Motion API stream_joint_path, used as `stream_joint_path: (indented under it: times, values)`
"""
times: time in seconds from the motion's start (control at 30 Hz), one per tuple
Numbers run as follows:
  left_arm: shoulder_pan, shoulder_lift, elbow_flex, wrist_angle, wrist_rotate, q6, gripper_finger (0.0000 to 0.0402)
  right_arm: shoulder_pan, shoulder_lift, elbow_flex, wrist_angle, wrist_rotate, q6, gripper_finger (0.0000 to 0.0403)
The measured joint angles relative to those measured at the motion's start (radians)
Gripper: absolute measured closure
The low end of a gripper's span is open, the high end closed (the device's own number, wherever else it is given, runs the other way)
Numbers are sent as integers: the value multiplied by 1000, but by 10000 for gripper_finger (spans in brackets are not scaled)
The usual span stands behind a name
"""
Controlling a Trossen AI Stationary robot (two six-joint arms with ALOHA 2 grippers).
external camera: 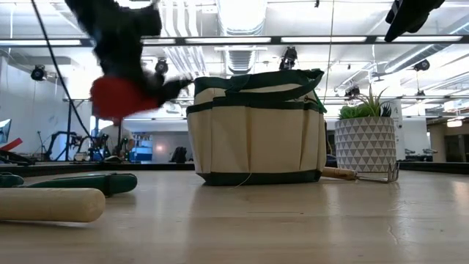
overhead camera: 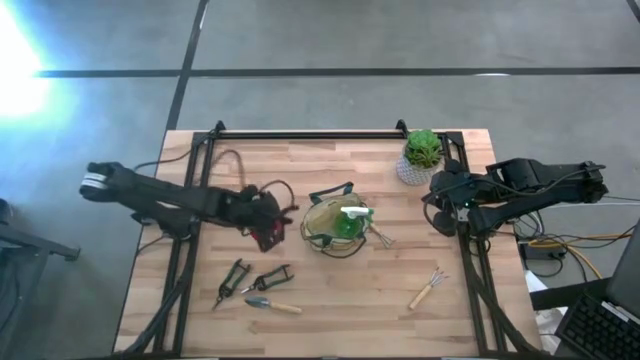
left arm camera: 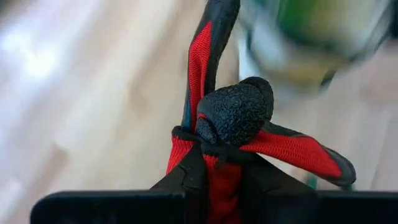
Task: Pick & Place Garden tools in Gardening bag
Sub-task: Put the red gloves into the light brown gardening bag
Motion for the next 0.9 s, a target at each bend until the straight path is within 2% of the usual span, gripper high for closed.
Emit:
stream_joint_path:
  times: [0.13,0.37,0.63,0.9]
  values:
    - [0,-93,-17,223,-89,125,353,0,0,0,1,28,-6,394]
    - [0,-147,-101,717,-68,400,353,0,0,0,1,34,-13,394]
    - [0,-106,-208,1162,-16,534,353,0,0,0,1,46,-21,394]
    - [0,1,-290,1455,37,578,353,0,1,0,1,51,-21,394]
